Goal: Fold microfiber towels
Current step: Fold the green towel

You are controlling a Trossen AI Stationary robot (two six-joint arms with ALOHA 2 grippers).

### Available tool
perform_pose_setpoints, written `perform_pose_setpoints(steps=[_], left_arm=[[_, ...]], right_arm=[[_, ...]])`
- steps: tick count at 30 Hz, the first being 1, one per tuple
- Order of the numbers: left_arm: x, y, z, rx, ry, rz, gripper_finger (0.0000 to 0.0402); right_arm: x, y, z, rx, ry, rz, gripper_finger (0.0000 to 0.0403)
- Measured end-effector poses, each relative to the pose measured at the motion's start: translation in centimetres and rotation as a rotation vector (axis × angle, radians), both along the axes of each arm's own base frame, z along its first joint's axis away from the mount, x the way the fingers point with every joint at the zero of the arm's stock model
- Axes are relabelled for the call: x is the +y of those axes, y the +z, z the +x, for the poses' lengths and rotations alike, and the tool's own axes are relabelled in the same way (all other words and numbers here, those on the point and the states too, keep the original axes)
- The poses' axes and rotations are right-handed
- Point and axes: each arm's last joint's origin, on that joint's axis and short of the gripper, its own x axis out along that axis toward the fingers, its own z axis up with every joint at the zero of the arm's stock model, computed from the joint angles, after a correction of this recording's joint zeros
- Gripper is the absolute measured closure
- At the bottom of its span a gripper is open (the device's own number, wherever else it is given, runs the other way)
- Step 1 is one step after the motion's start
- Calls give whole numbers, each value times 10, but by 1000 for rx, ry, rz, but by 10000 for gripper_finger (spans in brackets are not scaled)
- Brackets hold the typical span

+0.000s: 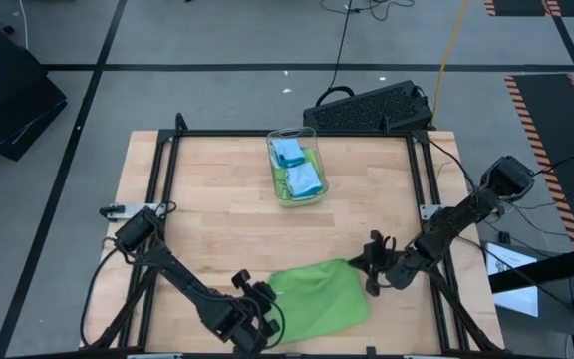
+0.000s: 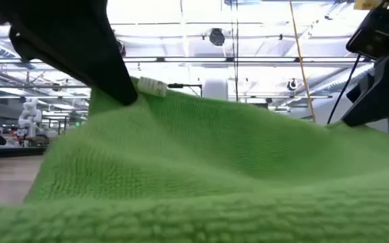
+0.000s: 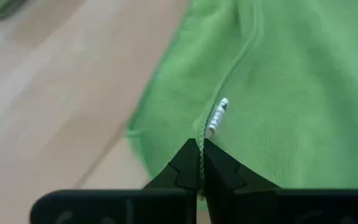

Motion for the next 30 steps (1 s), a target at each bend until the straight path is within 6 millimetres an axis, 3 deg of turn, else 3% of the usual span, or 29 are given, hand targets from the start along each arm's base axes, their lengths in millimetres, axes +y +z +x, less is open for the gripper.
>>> perform_pose_setpoints(steps=[6, 12, 23, 26, 30], left_arm=[[4, -1, -1, 19, 20, 11, 397], [9, -1, 2, 23, 46, 9, 371], [13, -1, 2, 59, 33, 35, 258], [17, 3, -1, 69, 65, 38, 231], [11, 7, 2, -4, 52, 3, 222]], right_arm=[[-2, -3, -2, 36, -32, 13, 401], [-2, -4, -3, 50, 0, 5, 392], [-8, 4, -8, 60, 6, -26, 224], [-11, 16, -12, 23, -6, -10, 198], [-5, 31, -18, -62, 67, 21, 193]])
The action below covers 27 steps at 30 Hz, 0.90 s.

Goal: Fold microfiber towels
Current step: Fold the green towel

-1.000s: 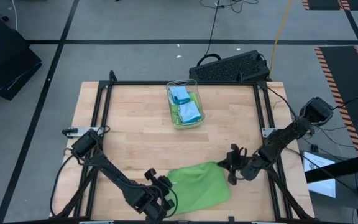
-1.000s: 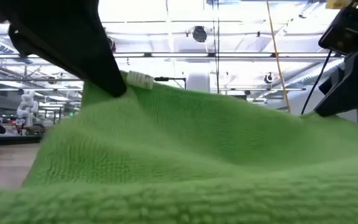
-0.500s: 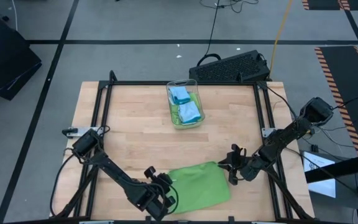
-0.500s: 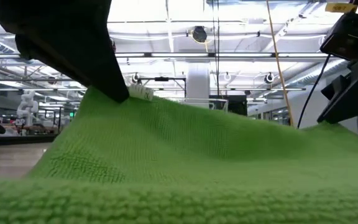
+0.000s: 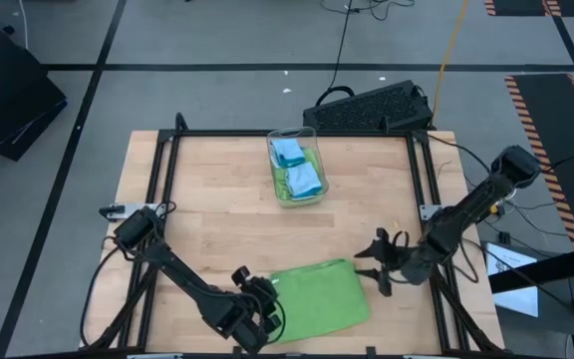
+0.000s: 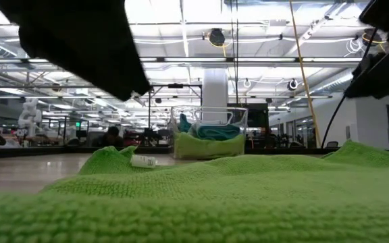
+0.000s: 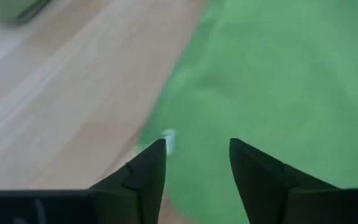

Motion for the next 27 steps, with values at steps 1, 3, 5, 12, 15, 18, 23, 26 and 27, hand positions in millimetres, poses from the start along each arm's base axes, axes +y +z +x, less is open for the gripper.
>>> perform_pose_setpoints(steps=[1, 3, 5, 12, 15, 18, 23, 26, 27], left_arm=[[-4, 1, 1, -25, -24, 3, 224], [-12, -1, 6, -76, -76, 13, 233], [-17, -5, 9, -85, -123, 24, 247], [-15, -37, 14, -5, -124, 80, 309], [-6, -49, 17, 50, -109, 121, 334], [3, -53, 18, 101, -82, 152, 356], [22, -57, 20, 203, -52, 210, 385], [35, -59, 19, 271, -35, 254, 397], [40, -61, 19, 293, -28, 267, 398]], right_arm=[[3, 2, -1, -19, 27, -4, 195], [9, 4, -1, -54, 74, -14, 202], [15, 3, 1, -79, 102, -20, 212], [31, -21, 14, -82, 155, -93, 265], [35, -33, 19, -80, 172, -137, 292], [34, -45, 23, -49, 165, -171, 320], [29, -59, 28, 2, 139, -215, 363], [25, -64, 31, 18, 124, -240, 383], [23, -65, 32, 24, 116, -246, 388]])
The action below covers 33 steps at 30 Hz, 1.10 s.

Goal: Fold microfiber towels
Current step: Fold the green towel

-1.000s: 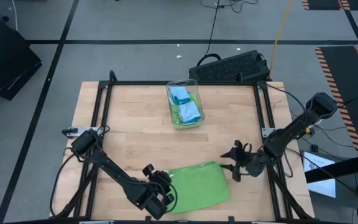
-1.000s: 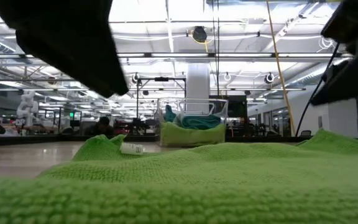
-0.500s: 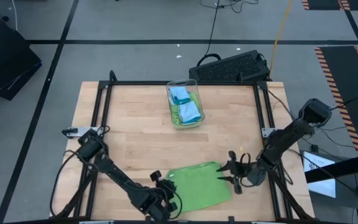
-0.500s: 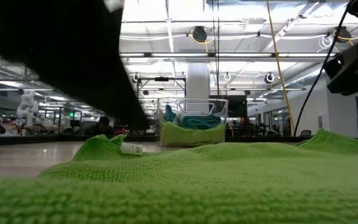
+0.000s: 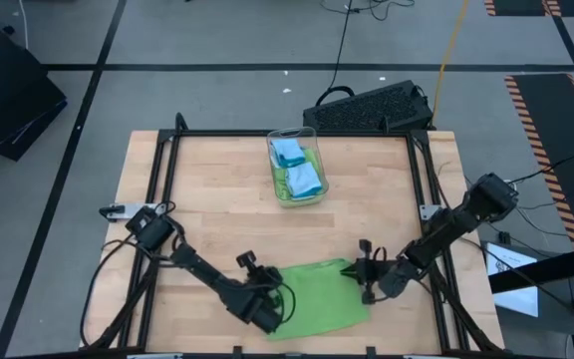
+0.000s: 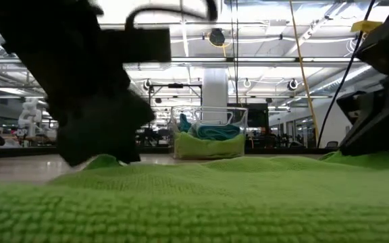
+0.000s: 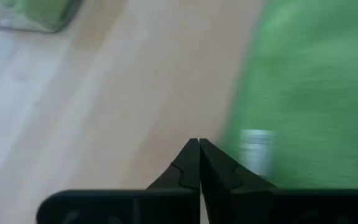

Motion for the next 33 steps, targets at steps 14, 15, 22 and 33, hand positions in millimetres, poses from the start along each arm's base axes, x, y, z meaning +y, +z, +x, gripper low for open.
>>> perform_pose_setpoints(steps=[14, 15, 22, 33], left_arm=[[80, -6, 7, 168, 90, 142, 360], [82, -1, 7, 169, 83, 141, 360], [76, 56, 4, 34, 19, 102, 360], [24, 72, -8, -143, -84, -86, 360]], right_arm=[[-28, -10, 10, 97, -124, -77, 402], [-30, -10, 11, 99, -131, -78, 402], [-41, -10, 17, 108, -167, -101, 402], [-53, -1, 19, 131, -143, -136, 403]])
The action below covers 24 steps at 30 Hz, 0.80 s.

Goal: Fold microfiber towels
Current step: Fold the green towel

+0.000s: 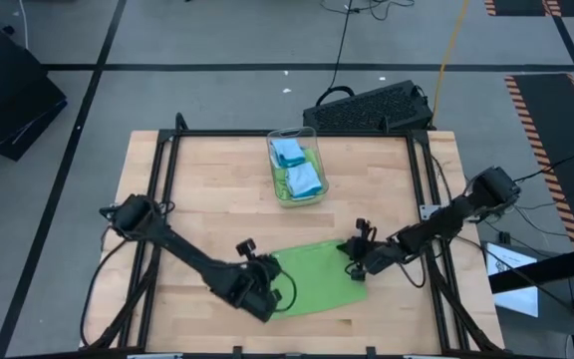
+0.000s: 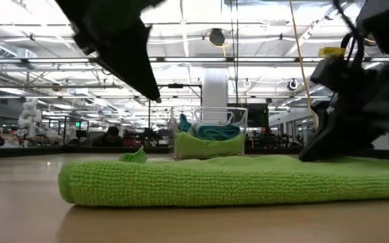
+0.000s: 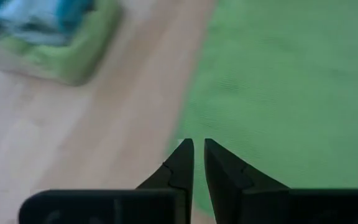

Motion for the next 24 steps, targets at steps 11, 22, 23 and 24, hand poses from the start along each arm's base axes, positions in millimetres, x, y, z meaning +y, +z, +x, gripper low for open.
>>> perform_pose_setpoints(steps=[11, 22, 23, 24], left_arm=[[-79, 4, -20, -43, -502, -107, 249], [-96, -37, -26, 160, -766, 51, 179], [-96, -40, -25, 169, -773, 65, 179], [-95, -42, -24, 168, -769, 78, 179]], right_arm=[[15, 45, -15, -135, 81, 229, 396], [31, 46, -18, -208, 25, 404, 383], [33, 45, -18, -213, 21, 409, 383], [34, 45, -17, -227, 14, 415, 383]])
